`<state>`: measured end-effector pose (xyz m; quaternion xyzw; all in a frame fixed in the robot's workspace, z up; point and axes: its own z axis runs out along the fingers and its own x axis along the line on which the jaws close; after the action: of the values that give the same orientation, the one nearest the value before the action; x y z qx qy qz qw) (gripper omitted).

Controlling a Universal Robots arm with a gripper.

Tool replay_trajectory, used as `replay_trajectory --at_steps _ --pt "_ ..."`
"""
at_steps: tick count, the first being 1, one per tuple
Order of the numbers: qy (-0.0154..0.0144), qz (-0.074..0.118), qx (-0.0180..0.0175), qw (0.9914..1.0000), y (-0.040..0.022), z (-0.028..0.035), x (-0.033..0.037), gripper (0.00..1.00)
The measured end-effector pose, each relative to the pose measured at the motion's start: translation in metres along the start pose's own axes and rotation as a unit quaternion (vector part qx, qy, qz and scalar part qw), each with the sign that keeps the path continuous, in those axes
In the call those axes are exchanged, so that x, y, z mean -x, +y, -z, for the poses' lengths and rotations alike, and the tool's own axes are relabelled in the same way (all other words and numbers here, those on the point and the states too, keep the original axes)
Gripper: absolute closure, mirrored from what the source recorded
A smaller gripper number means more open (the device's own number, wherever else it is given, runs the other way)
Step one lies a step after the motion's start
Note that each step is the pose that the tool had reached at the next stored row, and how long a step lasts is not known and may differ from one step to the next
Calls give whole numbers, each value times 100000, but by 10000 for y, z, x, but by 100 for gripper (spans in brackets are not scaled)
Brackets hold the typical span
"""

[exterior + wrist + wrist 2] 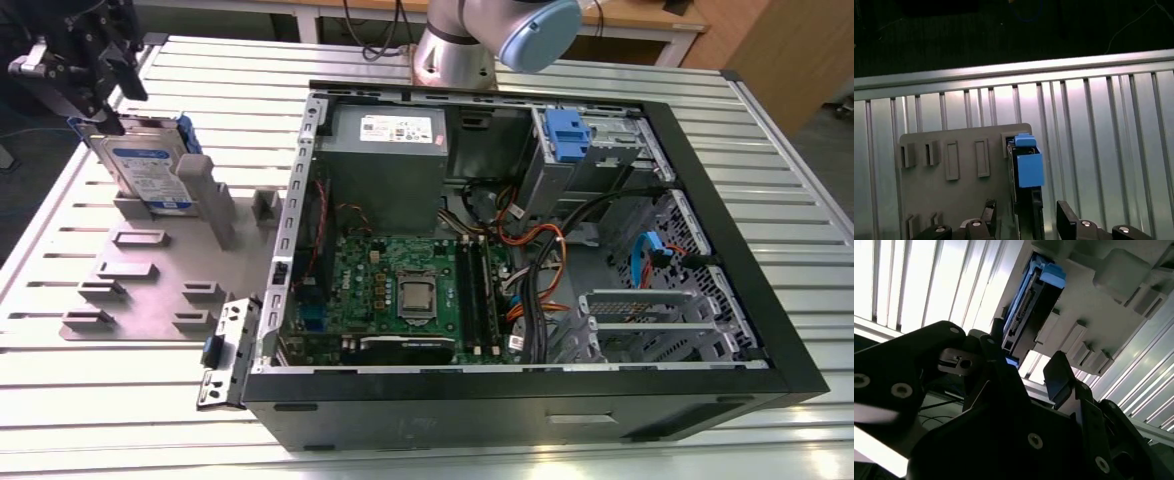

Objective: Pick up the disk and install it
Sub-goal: 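Pick up the disk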

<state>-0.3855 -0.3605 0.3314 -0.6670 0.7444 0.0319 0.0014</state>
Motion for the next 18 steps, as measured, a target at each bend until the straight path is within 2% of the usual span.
replay_trajectory --at_steps 4,10,12,14,15,18 --pt "149 3377 142 99943 0 -26 -2 41" --pt "335 7473 332 99719 -5 -115 -5 41" --pt "241 8650 393 99624 -4 -125 -5 41" --pt "-11 9450 448 99551 -5 -126 -5 41" --pt "-114 9608 447 99536 -5 -127 -5 41" --pt "-125 9661 444 99531 -5 -128 -5 41"
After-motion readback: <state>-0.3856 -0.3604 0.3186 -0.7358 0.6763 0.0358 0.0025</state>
